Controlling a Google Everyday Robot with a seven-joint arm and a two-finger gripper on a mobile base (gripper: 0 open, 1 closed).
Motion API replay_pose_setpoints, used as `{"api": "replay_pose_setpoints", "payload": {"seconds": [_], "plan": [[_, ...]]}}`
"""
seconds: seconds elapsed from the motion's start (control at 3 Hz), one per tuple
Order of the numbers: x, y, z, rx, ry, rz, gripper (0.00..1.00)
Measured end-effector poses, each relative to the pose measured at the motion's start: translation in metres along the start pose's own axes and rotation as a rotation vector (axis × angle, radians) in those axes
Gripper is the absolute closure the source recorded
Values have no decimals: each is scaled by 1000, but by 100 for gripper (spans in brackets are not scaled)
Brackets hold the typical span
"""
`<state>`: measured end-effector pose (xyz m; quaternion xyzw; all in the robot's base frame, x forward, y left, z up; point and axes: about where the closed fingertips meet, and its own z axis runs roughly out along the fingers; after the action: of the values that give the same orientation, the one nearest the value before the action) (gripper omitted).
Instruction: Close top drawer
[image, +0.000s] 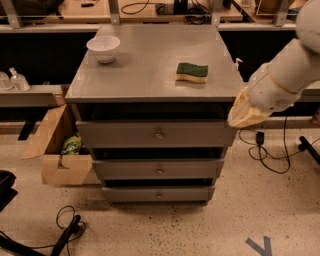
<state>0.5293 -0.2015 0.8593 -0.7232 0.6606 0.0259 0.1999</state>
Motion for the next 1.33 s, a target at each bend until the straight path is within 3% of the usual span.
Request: {"api": "replay_pose_setpoints", "payload": {"seconds": [0.33,0.67,1.33], "plan": [[5,-3,-52,119,49,-16,100],[3,-5,-52,125,48,-19,82],[1,-4,-51,123,47,-23,35]]}}
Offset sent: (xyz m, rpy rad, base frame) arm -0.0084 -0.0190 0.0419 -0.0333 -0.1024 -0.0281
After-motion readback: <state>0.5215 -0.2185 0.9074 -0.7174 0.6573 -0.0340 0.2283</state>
